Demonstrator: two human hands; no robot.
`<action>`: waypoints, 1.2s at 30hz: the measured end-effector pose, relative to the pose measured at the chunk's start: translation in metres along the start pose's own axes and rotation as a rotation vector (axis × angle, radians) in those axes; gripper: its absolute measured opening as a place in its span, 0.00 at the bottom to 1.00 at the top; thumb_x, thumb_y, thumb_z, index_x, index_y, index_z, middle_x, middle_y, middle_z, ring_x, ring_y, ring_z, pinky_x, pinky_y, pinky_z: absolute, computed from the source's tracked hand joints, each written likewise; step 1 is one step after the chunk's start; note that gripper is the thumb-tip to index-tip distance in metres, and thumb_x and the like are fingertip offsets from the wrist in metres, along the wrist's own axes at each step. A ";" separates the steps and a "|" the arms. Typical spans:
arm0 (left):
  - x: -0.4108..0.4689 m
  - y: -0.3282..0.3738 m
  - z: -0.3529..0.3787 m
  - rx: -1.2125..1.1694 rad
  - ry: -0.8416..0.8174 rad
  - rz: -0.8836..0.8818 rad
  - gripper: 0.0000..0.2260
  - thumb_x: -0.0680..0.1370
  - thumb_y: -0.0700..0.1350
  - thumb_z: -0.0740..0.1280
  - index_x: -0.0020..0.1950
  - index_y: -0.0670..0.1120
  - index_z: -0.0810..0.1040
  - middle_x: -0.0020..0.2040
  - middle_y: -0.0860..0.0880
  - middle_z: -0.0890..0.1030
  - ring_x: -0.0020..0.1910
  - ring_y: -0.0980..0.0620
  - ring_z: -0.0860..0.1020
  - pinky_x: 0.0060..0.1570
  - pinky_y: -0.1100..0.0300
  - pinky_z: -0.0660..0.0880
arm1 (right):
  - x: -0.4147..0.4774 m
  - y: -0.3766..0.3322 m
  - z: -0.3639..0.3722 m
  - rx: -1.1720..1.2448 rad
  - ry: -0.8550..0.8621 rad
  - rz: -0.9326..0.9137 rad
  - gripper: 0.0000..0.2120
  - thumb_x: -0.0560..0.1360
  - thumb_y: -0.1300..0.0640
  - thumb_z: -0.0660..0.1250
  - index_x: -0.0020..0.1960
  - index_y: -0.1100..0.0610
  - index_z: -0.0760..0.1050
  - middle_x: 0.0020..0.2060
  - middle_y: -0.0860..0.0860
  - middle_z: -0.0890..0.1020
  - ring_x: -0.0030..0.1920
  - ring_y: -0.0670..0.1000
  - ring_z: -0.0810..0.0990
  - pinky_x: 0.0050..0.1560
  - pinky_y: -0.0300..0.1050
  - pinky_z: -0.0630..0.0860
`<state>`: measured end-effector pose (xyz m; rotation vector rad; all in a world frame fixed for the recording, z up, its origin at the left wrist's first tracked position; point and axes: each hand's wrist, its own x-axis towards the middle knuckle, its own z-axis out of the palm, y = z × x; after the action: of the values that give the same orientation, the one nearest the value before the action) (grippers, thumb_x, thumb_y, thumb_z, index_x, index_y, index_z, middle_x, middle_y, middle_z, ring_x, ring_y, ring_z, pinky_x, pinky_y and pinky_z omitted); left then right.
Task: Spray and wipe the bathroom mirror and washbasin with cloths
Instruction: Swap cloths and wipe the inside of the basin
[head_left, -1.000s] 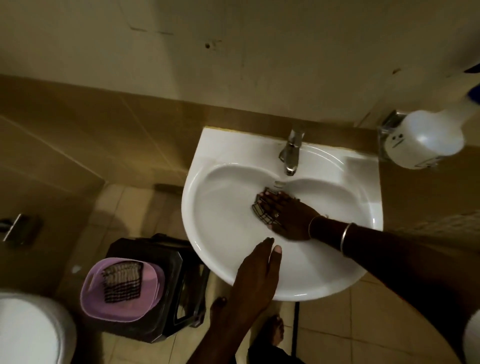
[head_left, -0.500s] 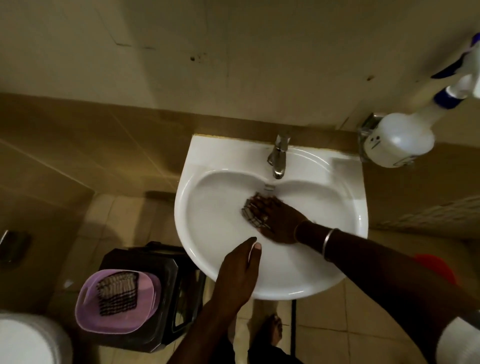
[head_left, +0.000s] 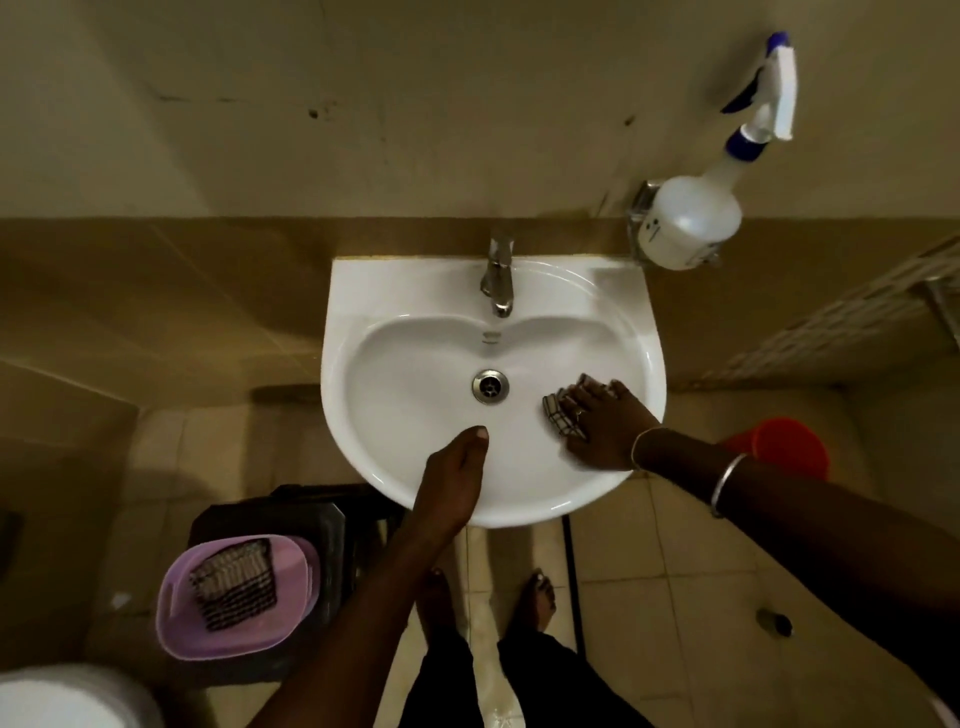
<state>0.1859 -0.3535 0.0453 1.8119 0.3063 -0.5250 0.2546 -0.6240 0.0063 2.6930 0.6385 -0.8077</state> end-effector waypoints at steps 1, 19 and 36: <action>-0.001 0.001 -0.005 0.002 -0.003 0.001 0.15 0.86 0.55 0.59 0.66 0.53 0.81 0.60 0.56 0.80 0.62 0.55 0.77 0.65 0.62 0.67 | -0.009 -0.006 -0.003 -0.007 -0.010 -0.001 0.37 0.78 0.36 0.40 0.83 0.51 0.47 0.81 0.54 0.60 0.81 0.60 0.55 0.76 0.62 0.58; 0.013 -0.009 -0.117 -0.111 0.176 0.135 0.15 0.86 0.51 0.61 0.67 0.48 0.82 0.63 0.58 0.82 0.63 0.68 0.77 0.60 0.78 0.69 | -0.015 -0.255 -0.053 0.534 0.357 0.147 0.35 0.81 0.35 0.50 0.79 0.56 0.62 0.66 0.55 0.77 0.62 0.57 0.77 0.56 0.56 0.77; 0.073 -0.002 -0.185 -0.330 0.427 0.106 0.15 0.87 0.46 0.59 0.68 0.47 0.81 0.63 0.51 0.83 0.61 0.58 0.80 0.58 0.69 0.74 | 0.168 -0.293 -0.157 0.512 0.510 -0.036 0.31 0.83 0.50 0.54 0.83 0.57 0.51 0.82 0.60 0.41 0.80 0.66 0.32 0.80 0.66 0.42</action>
<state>0.2843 -0.1813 0.0504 1.5923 0.5498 -0.0027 0.3124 -0.2562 0.0032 3.4106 0.6512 -0.3047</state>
